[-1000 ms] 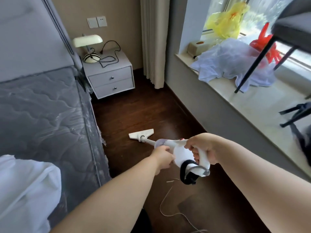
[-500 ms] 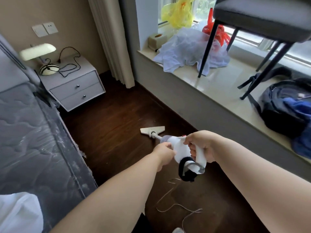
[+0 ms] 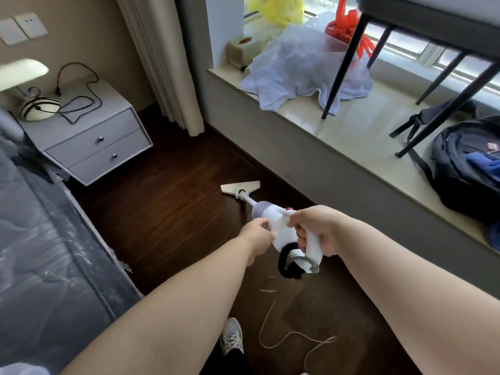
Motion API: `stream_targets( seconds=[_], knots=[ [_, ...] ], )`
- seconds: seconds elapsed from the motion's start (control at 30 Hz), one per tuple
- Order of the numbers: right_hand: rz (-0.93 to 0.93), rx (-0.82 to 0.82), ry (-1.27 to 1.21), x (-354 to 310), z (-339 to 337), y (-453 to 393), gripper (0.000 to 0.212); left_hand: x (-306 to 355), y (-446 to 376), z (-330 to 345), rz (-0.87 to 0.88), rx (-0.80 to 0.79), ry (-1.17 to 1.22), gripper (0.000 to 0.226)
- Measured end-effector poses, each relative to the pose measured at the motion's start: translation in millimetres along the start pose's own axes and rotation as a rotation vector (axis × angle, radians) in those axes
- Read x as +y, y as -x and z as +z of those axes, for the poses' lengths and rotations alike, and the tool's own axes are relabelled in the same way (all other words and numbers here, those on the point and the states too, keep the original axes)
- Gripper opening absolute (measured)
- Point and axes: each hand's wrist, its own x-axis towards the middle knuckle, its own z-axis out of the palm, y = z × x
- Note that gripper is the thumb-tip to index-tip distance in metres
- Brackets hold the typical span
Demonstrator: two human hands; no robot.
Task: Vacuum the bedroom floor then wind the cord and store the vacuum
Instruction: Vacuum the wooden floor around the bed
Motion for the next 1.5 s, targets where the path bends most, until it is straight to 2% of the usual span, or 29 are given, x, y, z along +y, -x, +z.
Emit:
stream_targets(
  seconds=[0.1,0.33,0.43,0.57,0.73,0.93,1.07,1.17,1.23,1.3,1.5],
  knots=[
    [-0.001,0.007,-0.010,-11,4,-11,0.025,7,-13,-13,0.011,0.000,-0.014,0.052],
    [0.020,0.020,0.027,-5,-7,1,0.008,11,-6,-1,-0.007,-0.033,-0.029,0.051],
    [0.027,0.023,0.064,14,-24,17,0.017,8,14,22,-0.006,-0.046,-0.017,0.050],
    [0.027,0.015,0.090,51,-48,42,0.017,-2,50,61,-0.035,-0.096,0.019,0.045],
    [0.020,-0.010,0.144,95,-78,67,0.021,-23,86,110,-0.010,-0.054,0.048,0.050],
    [0.017,-0.024,0.196,112,-98,75,0.017,-27,105,135,-0.004,-0.045,0.062,0.049],
    [0.033,-0.023,0.294,105,-98,68,0.009,-27,100,132,-0.011,-0.046,0.057,0.048],
    [0.020,-0.013,0.365,90,-95,58,0.019,-25,89,125,-0.012,-0.048,0.074,0.047],
    [0.021,-0.010,0.395,77,-90,53,0.012,-21,81,117,-0.006,-0.035,0.084,0.047],
    [0.035,-0.010,0.405,59,-80,45,0.009,-15,68,101,-0.009,-0.024,0.098,0.048],
    [0.082,-0.033,0.401,0,-28,13,0.015,-5,33,40,-0.040,0.017,0.123,0.053]
  ],
)
